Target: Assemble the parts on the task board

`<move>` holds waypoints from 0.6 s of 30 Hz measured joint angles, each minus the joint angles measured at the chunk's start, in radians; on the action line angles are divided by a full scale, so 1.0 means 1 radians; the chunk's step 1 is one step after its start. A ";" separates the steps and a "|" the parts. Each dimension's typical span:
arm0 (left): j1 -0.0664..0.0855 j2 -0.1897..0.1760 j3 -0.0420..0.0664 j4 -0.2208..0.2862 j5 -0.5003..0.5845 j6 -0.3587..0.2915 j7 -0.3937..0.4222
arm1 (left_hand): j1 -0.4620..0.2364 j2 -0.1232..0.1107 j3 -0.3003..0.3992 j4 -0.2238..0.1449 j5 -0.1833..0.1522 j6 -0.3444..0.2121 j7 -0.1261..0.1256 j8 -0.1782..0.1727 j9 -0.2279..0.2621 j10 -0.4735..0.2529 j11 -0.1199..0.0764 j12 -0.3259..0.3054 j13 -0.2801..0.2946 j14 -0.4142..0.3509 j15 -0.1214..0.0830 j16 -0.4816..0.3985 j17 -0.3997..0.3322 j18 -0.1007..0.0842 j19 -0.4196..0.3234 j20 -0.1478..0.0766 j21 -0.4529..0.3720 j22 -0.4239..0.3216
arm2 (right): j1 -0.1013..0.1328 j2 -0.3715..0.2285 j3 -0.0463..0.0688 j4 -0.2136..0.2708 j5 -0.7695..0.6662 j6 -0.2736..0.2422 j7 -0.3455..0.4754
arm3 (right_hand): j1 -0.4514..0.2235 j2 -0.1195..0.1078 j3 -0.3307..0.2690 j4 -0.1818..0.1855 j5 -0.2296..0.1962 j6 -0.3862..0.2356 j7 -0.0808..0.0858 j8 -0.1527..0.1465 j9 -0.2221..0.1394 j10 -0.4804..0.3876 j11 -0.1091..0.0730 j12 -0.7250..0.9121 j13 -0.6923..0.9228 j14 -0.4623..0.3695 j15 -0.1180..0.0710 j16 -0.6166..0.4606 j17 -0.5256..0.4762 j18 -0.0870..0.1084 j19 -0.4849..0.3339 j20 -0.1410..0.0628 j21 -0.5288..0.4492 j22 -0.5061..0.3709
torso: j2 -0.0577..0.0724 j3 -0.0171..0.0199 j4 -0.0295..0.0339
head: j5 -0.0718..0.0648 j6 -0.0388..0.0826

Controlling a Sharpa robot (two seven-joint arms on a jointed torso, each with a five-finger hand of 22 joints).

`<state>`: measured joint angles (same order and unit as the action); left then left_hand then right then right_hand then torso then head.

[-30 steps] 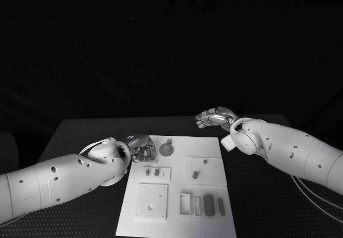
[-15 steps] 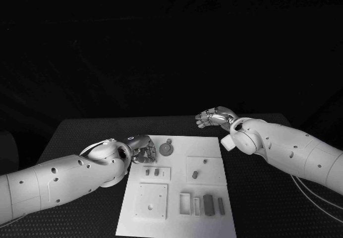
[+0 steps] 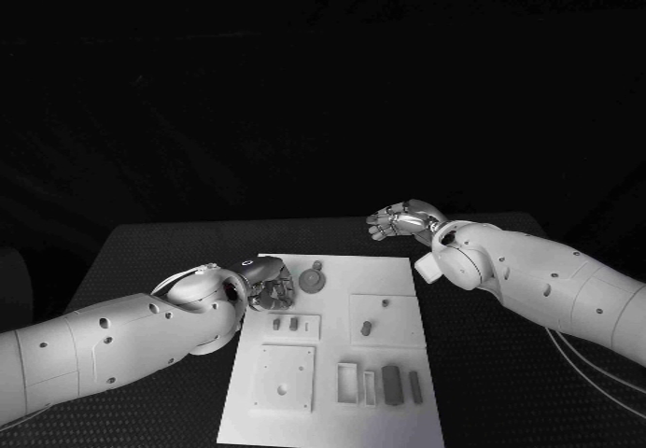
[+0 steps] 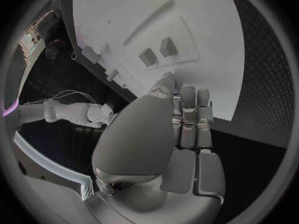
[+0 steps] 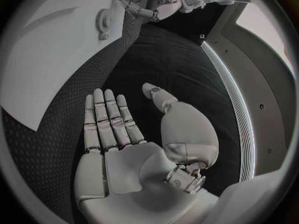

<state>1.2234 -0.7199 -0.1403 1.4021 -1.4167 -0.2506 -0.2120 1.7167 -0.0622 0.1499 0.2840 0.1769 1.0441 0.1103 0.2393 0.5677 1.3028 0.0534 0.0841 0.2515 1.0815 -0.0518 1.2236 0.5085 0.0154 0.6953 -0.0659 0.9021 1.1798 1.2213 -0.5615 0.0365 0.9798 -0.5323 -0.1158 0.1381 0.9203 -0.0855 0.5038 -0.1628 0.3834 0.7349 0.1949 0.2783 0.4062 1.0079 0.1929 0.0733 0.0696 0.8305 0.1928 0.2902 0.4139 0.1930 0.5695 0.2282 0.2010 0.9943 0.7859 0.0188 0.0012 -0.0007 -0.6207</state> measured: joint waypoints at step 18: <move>-0.001 0.011 -0.006 -0.008 -0.002 0.003 0.001 | 0.006 0.003 0.000 0.000 -0.004 -0.003 0.000 0.004 -0.001 0.000 0.000 0.000 0.001 0.000 0.001 0.000 0.000 0.000 0.000 0.000 0.000 0.001 | 0.000 0.002 0.000 -0.001 0.000 0.000 0.000 | 0.000 0.000 0.000 0.000 0.000 0.000 0.000 0.000 0.000 0.000 0.000 0.000 0.000 0.000 0.000 0.000 -0.001 0.000 0.000 0.000 -0.004 0.001 | 0.000 0.0007 -0.0001 | -0.004 -0.004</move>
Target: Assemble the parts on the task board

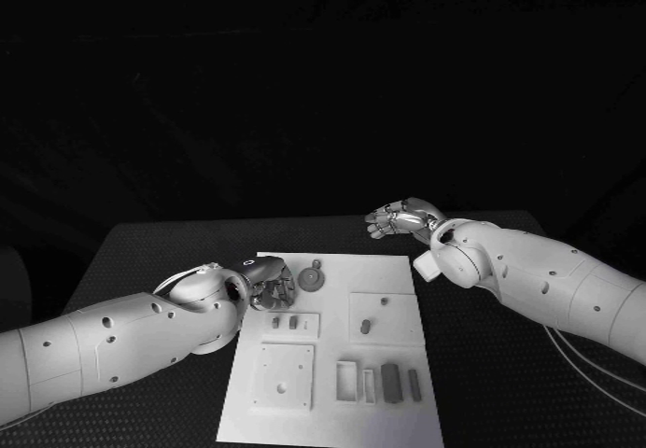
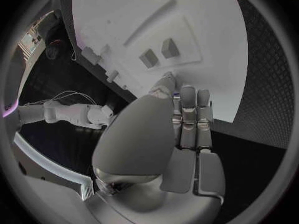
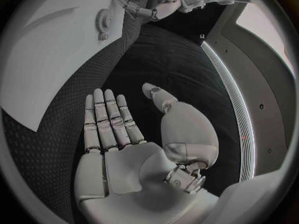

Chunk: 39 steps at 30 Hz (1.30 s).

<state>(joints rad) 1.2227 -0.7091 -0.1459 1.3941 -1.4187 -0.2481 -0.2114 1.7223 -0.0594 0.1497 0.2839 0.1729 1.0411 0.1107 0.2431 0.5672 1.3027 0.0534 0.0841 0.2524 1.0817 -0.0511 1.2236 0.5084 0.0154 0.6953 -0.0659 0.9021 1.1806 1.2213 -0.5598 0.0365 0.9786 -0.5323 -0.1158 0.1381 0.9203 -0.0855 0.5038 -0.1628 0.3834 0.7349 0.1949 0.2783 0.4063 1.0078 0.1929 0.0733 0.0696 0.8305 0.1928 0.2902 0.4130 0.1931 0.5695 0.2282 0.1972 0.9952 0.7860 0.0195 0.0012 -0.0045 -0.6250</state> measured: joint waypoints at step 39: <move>-0.006 0.023 -0.018 -0.028 -0.018 -0.013 0.000 | -0.001 0.001 0.004 -0.004 0.002 -0.012 0.008 -0.005 -0.002 -0.006 0.005 -0.012 -0.004 -0.001 0.000 0.009 0.000 0.000 0.006 -0.001 0.000 0.003 | 0.000 -0.004 0.000 0.002 0.000 0.000 0.000 | 0.000 0.000 0.000 0.000 0.000 0.000 0.000 0.000 -0.002 0.000 0.000 0.000 0.000 0.000 0.000 0.003 -0.001 0.000 0.000 0.000 0.000 0.001 | 0.000 -0.0005 0.0011 | -0.005 -0.002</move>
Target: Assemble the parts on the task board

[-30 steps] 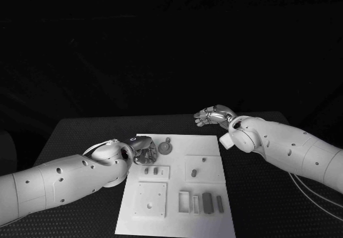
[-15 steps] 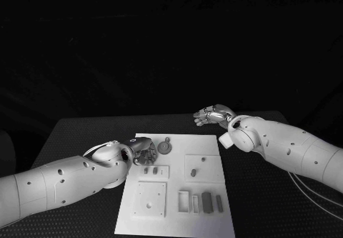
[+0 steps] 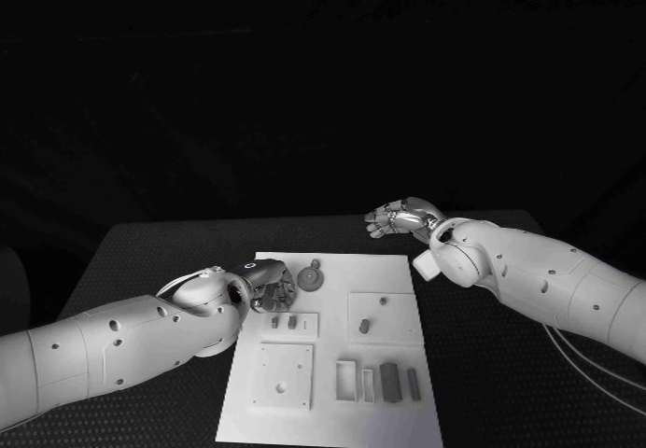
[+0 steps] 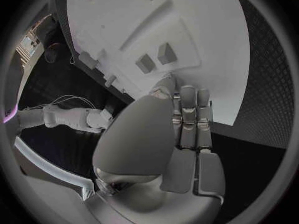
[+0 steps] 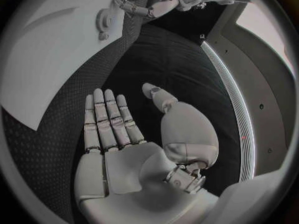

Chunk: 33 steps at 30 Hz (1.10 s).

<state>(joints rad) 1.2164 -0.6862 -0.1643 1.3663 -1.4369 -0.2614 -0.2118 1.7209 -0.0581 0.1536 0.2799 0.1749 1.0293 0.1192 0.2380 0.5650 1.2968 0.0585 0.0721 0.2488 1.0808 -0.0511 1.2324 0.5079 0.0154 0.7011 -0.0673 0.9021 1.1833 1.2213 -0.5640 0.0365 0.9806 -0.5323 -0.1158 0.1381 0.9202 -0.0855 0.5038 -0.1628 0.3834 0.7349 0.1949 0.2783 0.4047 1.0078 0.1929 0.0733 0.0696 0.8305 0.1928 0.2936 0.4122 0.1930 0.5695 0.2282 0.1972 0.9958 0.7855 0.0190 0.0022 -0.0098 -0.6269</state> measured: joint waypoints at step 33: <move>0.000 -0.028 0.026 -0.094 0.076 -0.013 0.003 | 0.013 -0.066 0.005 0.006 -0.067 -0.159 0.010 -0.067 -0.052 -0.088 -0.014 0.016 -0.045 -0.028 0.049 0.022 -0.020 0.016 -0.007 0.004 -0.012 0.012 | -0.003 -0.039 0.000 0.025 -0.040 -0.001 0.000 | 0.063 -0.008 0.013 -0.058 -0.030 0.000 0.000 0.012 -0.002 0.012 -0.004 0.000 0.000 -0.007 0.000 0.011 -0.005 0.000 0.010 -0.002 -0.008 0.022 | 0.000 -0.0007 0.0005 | 0.000 0.015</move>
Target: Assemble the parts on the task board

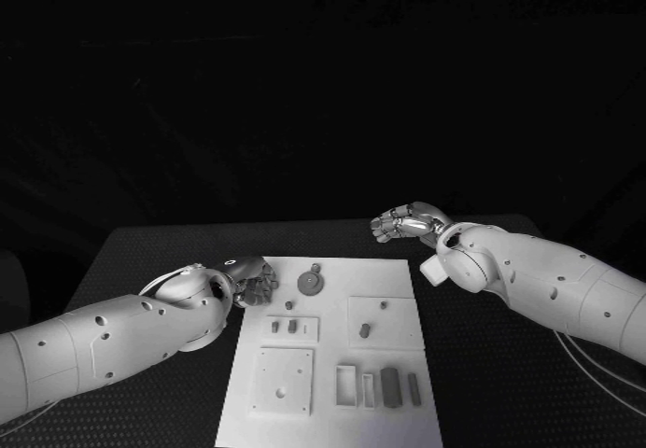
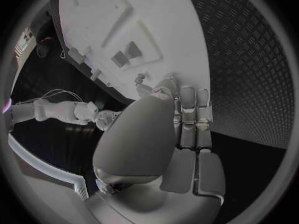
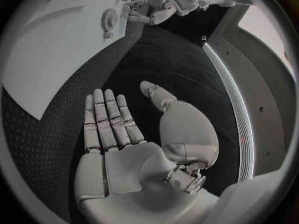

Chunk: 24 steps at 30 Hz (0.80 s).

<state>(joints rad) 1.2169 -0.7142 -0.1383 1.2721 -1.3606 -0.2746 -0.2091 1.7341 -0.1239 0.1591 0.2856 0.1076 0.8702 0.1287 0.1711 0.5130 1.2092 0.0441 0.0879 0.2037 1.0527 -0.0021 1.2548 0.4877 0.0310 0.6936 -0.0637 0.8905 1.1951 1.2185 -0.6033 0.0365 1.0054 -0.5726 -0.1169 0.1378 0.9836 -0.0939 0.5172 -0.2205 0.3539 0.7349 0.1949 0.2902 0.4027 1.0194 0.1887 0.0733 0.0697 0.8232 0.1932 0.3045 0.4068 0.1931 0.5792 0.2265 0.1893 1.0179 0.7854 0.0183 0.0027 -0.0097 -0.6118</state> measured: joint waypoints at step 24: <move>0.055 -0.107 0.004 0.033 0.912 -0.123 0.269 | -0.117 0.030 -0.027 -0.009 0.012 0.075 0.003 0.112 0.030 0.010 0.022 0.137 0.057 -0.018 -0.036 -0.104 -0.080 -0.016 -0.024 0.001 -0.075 -0.015 | -0.005 -0.220 -0.062 0.327 -0.608 0.037 -0.034 | 0.117 -0.032 0.037 -0.062 -0.096 0.128 -0.023 0.055 0.024 0.169 -0.069 0.043 0.061 0.214 -0.113 0.153 0.142 0.072 0.252 -0.023 0.106 0.062 | 0.001 0.0025 -0.0016 | -0.015 0.030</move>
<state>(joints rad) 1.2717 -0.8214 -0.1340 1.3054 -0.4482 -0.3980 0.0597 1.6169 -0.0939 0.1324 0.2763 0.1195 0.9453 0.1319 0.2829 0.5431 1.2196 0.0661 0.2245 0.2607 1.0343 -0.0381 1.1507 0.4081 0.0149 0.6696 -0.0625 0.8159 1.1806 1.2131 -0.8229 -0.0259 1.3329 -1.1805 -0.0794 0.1039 1.1005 -0.1261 0.5545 -0.2823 0.2581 0.8633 0.1719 0.3448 0.4272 1.1889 0.1192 0.1161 0.1310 1.0376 0.0805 0.4580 0.5488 0.2647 0.8308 0.2040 0.2949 1.0800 0.7860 0.0208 0.0011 -0.0245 -0.5813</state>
